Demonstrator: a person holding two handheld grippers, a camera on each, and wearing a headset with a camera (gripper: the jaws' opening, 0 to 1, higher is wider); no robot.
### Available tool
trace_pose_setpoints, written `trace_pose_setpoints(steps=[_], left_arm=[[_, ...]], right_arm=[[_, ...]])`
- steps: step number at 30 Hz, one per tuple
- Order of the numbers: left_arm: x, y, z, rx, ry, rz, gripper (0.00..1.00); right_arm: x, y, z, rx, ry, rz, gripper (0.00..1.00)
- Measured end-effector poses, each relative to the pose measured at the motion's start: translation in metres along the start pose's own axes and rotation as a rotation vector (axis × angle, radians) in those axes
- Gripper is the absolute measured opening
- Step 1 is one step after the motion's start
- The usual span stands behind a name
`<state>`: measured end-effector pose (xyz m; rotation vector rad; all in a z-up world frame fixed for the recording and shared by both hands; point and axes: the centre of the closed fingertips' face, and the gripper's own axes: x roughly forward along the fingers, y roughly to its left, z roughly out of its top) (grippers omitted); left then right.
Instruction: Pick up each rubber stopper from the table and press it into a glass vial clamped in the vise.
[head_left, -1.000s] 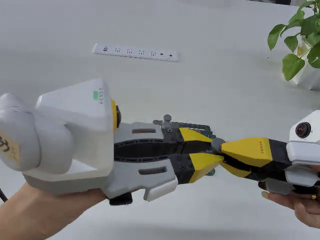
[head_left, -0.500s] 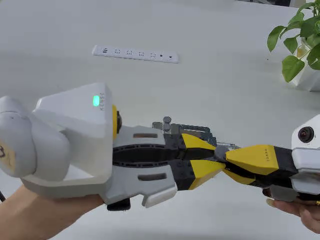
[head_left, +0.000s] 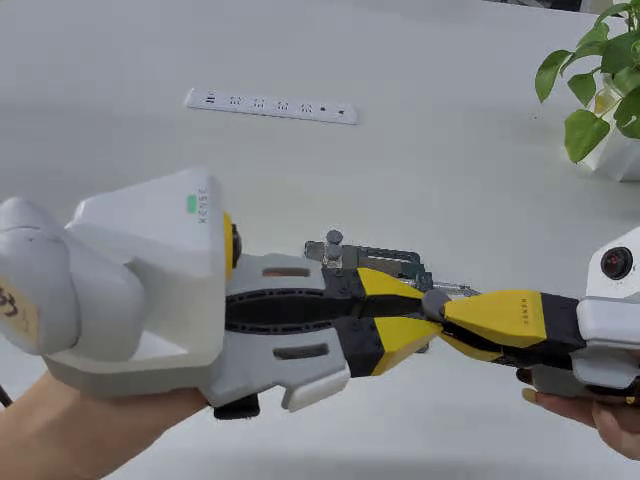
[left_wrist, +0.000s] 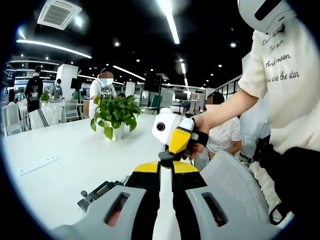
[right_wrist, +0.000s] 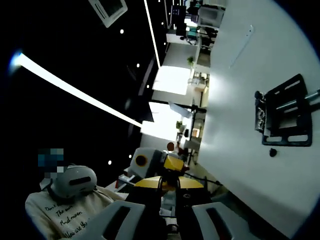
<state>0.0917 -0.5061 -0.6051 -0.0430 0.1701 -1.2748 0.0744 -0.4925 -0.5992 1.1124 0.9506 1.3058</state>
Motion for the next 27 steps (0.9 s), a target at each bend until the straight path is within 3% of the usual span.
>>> trace_pose_setpoints(steps=[4, 7, 9, 13, 14, 17, 19, 24, 27], left_arm=[[0.0, 0.001, -0.005, -0.02, 0.008, 0.009, 0.04], [0.0, 0.004, -0.009, -0.03, 0.018, 0.02, 0.04], [0.001, 0.005, -0.014, -0.039, 0.031, 0.026, 0.03], [0.002, 0.008, -0.023, -0.054, 0.062, 0.036, 0.03], [0.002, 0.009, -0.027, -0.06, 0.077, 0.042, 0.03], [0.003, 0.009, -0.033, -0.066, 0.099, 0.042, 0.03], [0.004, 0.009, -0.038, -0.061, 0.118, 0.045, 0.03], [0.006, 0.01, -0.051, -0.045, 0.176, 0.046, 0.03], [0.007, 0.01, -0.055, -0.053, 0.187, 0.047, 0.03]], right_arm=[[-0.002, -0.002, 0.0, -0.016, 0.013, -0.017, 0.08], [-0.004, -0.012, -0.001, -0.132, 0.062, -0.109, 0.2], [-0.006, -0.019, -0.001, -0.251, 0.116, -0.185, 0.24], [-0.005, -0.019, -0.004, -0.432, 0.248, -0.273, 0.27], [-0.006, -0.02, -0.005, -0.524, 0.303, -0.306, 0.27], [-0.005, -0.023, -0.005, -0.705, 0.407, -0.382, 0.27], [-0.005, -0.026, -0.006, -0.831, 0.492, -0.41, 0.27], [-0.004, -0.028, 0.005, -0.992, 0.595, -0.435, 0.23], [-0.01, -0.036, 0.01, -1.103, 0.708, -0.478, 0.21]])
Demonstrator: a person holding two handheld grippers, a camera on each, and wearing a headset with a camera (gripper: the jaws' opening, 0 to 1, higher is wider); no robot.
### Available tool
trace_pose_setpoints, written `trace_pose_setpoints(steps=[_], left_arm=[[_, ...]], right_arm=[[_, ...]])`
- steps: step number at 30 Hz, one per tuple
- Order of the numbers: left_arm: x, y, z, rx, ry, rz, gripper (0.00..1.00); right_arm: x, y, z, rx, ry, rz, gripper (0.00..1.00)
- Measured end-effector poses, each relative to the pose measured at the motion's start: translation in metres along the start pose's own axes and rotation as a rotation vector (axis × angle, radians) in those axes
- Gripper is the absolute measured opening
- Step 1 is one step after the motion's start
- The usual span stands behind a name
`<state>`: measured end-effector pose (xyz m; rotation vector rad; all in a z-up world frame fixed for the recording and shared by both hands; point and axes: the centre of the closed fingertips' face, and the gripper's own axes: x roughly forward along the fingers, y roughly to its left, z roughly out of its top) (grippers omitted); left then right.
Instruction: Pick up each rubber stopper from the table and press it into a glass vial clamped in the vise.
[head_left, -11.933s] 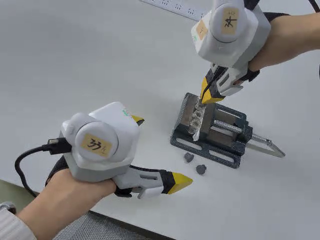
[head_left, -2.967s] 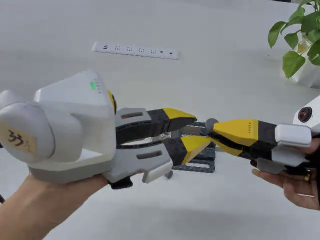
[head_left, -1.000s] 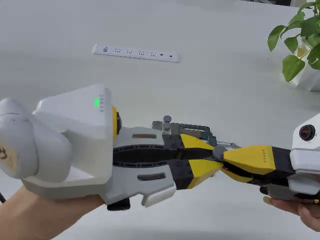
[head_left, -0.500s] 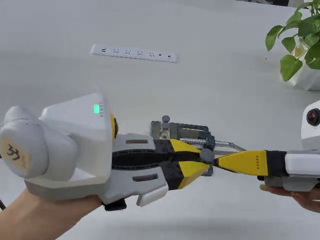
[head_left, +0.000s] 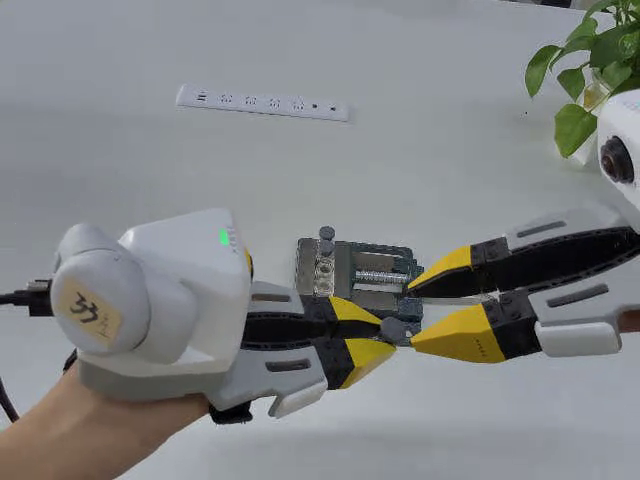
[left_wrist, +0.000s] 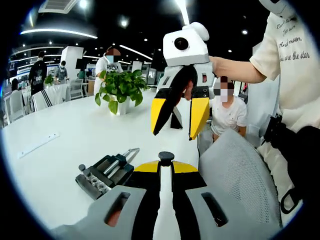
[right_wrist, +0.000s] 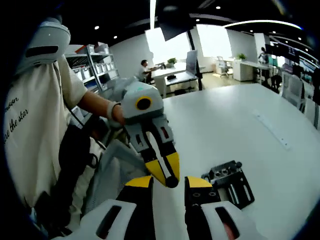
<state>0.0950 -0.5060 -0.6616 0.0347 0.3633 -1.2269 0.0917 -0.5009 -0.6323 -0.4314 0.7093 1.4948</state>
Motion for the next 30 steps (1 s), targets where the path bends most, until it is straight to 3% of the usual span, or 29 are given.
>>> trace_pose_setpoints(steps=[5, 9, 11, 21, 30], left_arm=[[0.002, 0.0, -0.003, 0.005, 0.013, 0.003, 0.03], [0.004, 0.001, -0.003, 0.006, 0.015, 0.004, 0.03], [0.004, 0.0, -0.003, 0.008, 0.017, 0.003, 0.03], [0.006, -0.003, -0.004, 0.011, 0.029, -0.015, 0.03], [0.004, -0.005, -0.006, 0.0, 0.036, -0.023, 0.03]], right_arm=[[0.005, 0.005, -0.006, -0.168, 0.137, 0.007, 0.19], [0.011, 0.007, -0.011, -0.198, 0.202, 0.025, 0.17], [0.012, 0.002, -0.015, -0.244, 0.248, 0.008, 0.18], [0.021, 0.004, -0.025, -0.351, 0.333, 0.038, 0.13], [0.026, 0.003, -0.026, -0.391, 0.359, 0.036, 0.09]])
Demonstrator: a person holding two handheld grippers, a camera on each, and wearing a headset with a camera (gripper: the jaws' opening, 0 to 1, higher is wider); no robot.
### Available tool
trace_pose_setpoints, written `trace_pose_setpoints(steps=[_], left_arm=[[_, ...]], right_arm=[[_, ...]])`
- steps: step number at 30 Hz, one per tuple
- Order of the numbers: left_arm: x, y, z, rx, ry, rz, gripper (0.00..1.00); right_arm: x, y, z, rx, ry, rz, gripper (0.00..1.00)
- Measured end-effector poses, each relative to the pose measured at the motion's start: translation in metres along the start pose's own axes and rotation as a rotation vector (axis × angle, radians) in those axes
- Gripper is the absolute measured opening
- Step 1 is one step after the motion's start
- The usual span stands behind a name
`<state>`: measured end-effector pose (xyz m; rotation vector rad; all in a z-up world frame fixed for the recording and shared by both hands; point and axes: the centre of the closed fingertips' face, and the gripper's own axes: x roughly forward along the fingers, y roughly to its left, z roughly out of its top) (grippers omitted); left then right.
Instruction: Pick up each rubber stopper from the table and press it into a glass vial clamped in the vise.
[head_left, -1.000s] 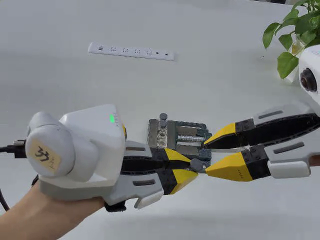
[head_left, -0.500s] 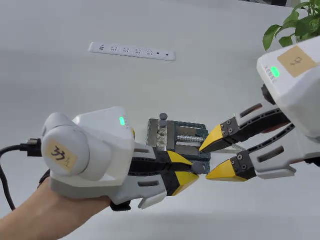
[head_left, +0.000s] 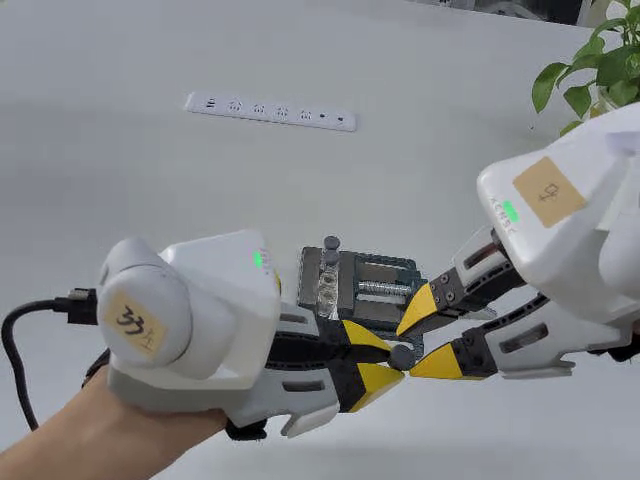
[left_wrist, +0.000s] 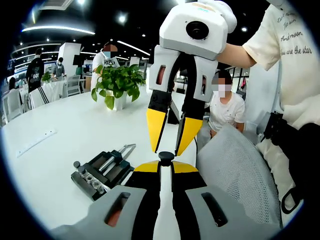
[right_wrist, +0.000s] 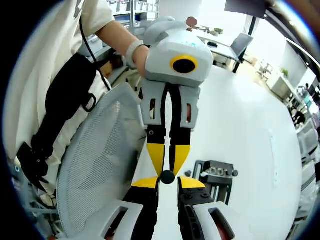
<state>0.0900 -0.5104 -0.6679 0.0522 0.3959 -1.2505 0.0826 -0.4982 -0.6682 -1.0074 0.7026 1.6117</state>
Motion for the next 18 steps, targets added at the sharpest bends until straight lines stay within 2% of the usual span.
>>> trace_pose_setpoints(steps=[13, 18], left_arm=[[0.0014, -0.0024, -0.0018, -0.01, 0.008, -0.011, 0.03], [0.002, -0.0039, -0.0041, -0.002, 0.024, -0.019, 0.03]], right_arm=[[0.0025, 0.0046, -0.0006, -0.024, 0.023, 0.018, 0.08], [0.0042, 0.0065, -0.0011, -0.037, 0.03, 0.029, 0.08]])
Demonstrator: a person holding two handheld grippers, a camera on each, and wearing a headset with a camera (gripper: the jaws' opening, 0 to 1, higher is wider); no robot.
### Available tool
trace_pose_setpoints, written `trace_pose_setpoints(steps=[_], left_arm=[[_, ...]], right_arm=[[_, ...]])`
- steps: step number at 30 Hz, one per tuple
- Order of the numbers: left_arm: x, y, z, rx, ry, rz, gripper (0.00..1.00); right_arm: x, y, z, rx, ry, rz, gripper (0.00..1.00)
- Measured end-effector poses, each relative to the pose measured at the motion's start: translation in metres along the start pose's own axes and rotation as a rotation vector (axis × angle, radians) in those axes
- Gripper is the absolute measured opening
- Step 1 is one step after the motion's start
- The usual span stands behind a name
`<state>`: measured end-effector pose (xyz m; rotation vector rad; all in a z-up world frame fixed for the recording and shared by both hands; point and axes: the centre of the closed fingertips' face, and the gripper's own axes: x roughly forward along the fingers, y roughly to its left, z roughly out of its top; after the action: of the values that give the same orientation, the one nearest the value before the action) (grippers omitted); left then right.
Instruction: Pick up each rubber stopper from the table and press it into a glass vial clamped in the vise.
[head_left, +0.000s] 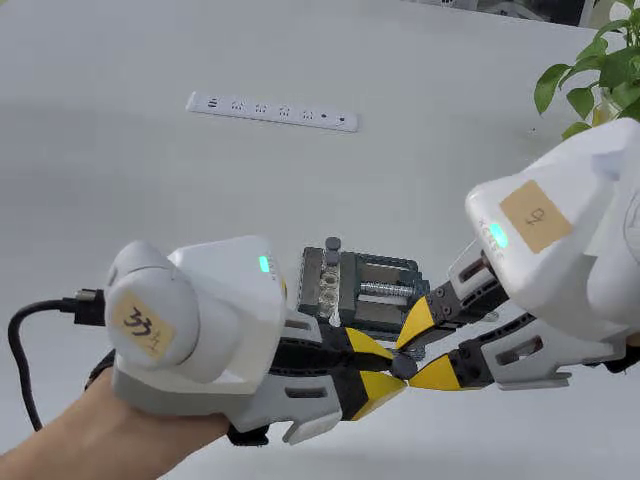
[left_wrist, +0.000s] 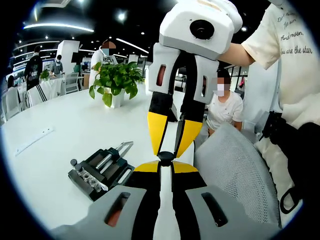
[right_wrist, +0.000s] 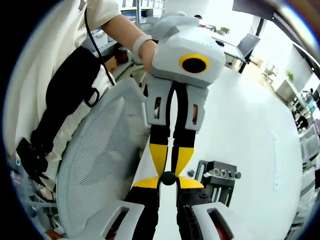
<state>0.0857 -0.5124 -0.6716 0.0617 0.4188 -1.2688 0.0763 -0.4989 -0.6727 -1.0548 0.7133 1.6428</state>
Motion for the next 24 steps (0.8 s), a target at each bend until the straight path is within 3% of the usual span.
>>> trace_pose_setpoints(steps=[11, 24], left_arm=[[0.0028, -0.0064, -0.0035, 0.02, 0.021, -0.02, 0.04], [0.0032, -0.0001, -0.0052, 0.015, 0.009, 0.004, 0.04]], right_arm=[[0.0017, 0.0055, -0.0042, 0.013, 0.017, 0.041, 0.06], [0.0048, 0.0001, -0.0061, 0.028, 0.019, 0.037, 0.06]])
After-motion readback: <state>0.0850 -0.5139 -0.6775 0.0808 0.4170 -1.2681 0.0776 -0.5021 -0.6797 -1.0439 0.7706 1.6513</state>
